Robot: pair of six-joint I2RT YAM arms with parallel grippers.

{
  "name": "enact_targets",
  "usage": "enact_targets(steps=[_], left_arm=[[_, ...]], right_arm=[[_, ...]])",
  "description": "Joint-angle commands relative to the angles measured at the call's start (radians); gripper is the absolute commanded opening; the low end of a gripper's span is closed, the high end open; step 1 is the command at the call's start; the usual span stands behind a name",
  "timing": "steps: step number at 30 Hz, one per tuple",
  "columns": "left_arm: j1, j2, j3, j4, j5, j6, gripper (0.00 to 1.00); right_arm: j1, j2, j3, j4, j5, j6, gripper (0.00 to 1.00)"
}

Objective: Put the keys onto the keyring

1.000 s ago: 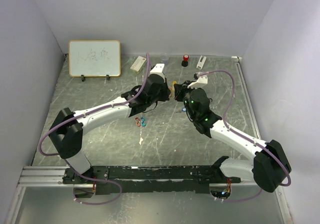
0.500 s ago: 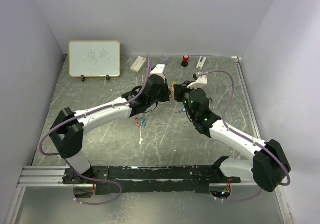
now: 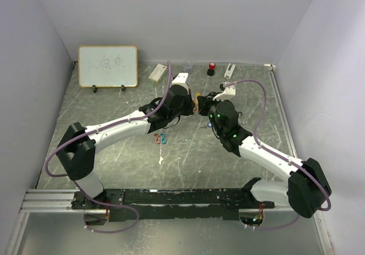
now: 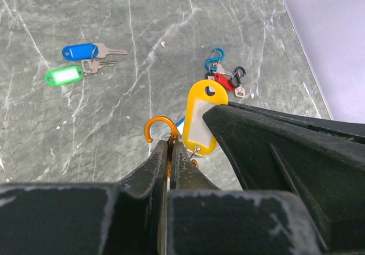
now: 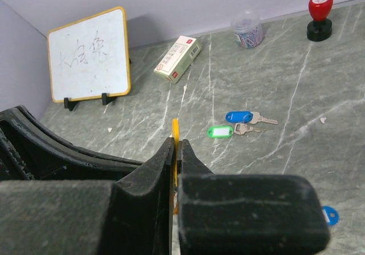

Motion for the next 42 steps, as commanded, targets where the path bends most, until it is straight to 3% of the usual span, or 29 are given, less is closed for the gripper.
enact_targets(steps=[1, 42], left_arm=[[-0.004, -0.012, 0.026, 0.026, -0.024, -0.004, 0.07], [0.052, -0.072, -0.056, 0.071, -0.047, -0.029, 0.07]], right_arm=[[0.005, -0.015, 0.026, 0.015, -0.001, -0.006, 0.0], [0.006, -0.026, 0.028, -0.001, -0.03, -0.01, 0.0]])
